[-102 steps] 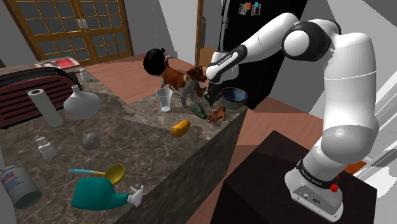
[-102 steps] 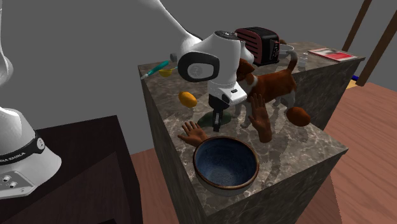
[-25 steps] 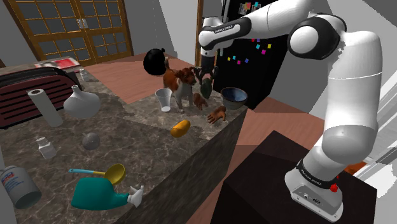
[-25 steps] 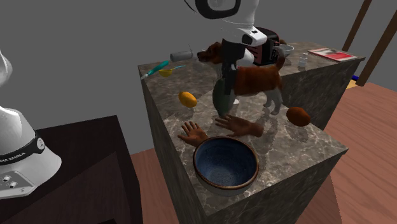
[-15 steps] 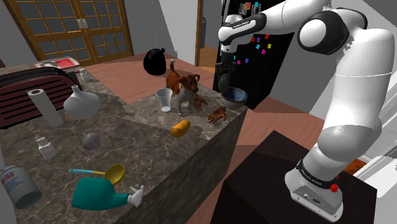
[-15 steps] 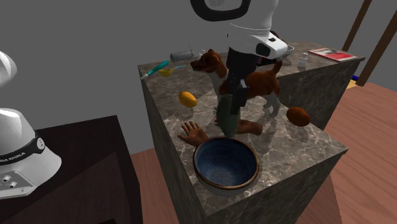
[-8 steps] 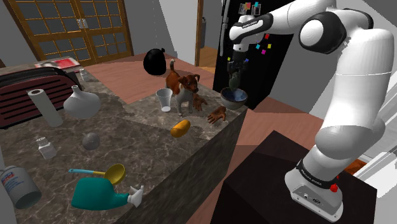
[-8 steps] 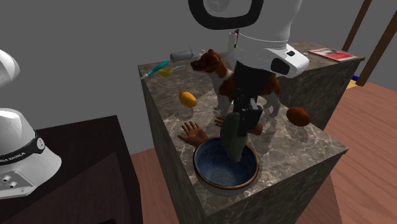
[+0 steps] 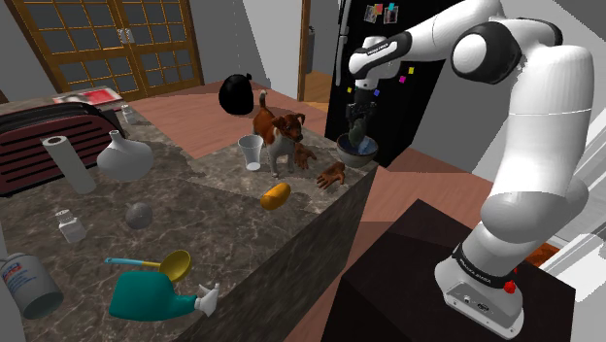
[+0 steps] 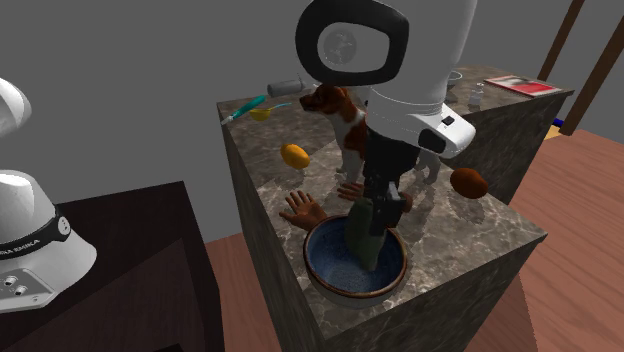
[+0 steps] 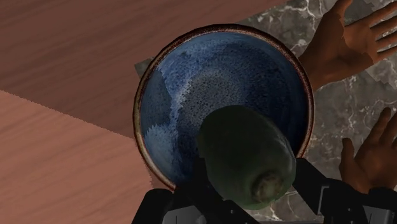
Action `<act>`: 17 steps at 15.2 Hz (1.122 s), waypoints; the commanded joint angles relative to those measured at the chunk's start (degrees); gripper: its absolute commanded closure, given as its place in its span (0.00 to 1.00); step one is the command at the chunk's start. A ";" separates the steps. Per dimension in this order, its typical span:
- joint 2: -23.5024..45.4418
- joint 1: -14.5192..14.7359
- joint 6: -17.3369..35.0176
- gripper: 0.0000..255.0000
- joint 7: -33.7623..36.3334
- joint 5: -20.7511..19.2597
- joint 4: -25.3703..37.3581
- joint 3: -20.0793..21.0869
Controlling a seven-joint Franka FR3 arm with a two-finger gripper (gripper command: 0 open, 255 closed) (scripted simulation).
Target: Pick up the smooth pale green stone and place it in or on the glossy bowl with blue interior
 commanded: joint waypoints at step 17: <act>2.74 -0.22 4.59 0.00 -0.50 0.49 -1.81 0.20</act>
